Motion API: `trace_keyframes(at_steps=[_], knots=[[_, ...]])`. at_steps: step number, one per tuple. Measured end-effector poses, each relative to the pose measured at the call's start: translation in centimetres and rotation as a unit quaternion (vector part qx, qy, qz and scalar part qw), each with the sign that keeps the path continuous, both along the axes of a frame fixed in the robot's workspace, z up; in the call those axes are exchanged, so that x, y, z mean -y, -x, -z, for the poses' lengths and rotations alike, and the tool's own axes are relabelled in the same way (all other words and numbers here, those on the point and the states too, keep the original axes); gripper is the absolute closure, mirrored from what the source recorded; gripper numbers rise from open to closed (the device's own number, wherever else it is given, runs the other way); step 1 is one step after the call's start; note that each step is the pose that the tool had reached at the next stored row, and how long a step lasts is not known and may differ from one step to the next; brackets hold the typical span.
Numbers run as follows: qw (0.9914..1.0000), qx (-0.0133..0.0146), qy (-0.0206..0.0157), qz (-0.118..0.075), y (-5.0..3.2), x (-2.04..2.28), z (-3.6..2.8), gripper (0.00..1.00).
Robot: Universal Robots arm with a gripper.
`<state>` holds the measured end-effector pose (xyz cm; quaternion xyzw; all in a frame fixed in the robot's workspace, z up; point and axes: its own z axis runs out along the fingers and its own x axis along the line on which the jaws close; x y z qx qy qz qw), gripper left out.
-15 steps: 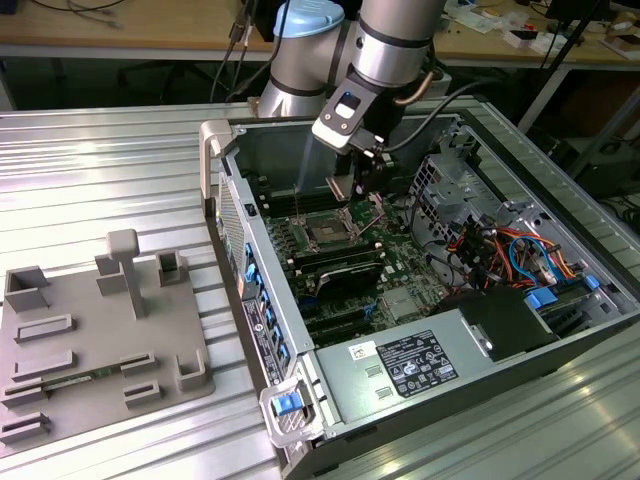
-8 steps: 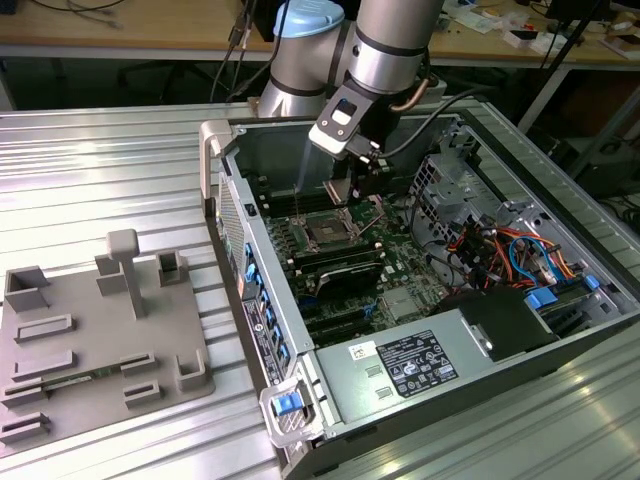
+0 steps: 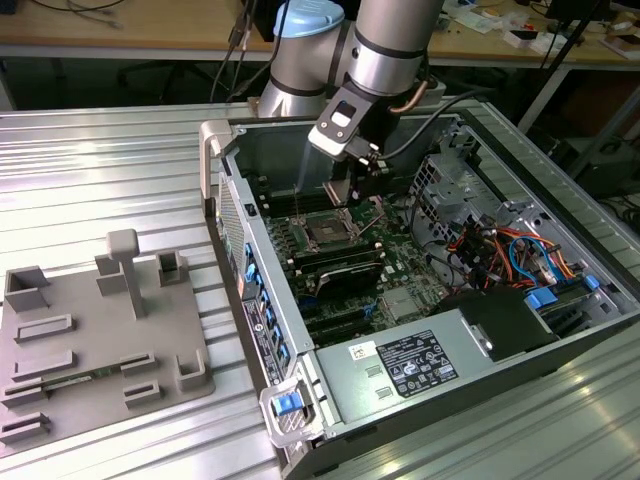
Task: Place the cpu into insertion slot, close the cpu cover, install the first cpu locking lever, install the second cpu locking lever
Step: 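Place the cpu into insertion slot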
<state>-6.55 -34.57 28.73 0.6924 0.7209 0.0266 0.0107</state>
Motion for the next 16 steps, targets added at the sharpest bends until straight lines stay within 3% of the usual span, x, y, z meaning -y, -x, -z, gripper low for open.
trace_keyframes(at_steps=[16], knots=[[1.0, -0.0002, 0.0001, 0.0, 0.0, 0.0, 0.98, 0.46]])
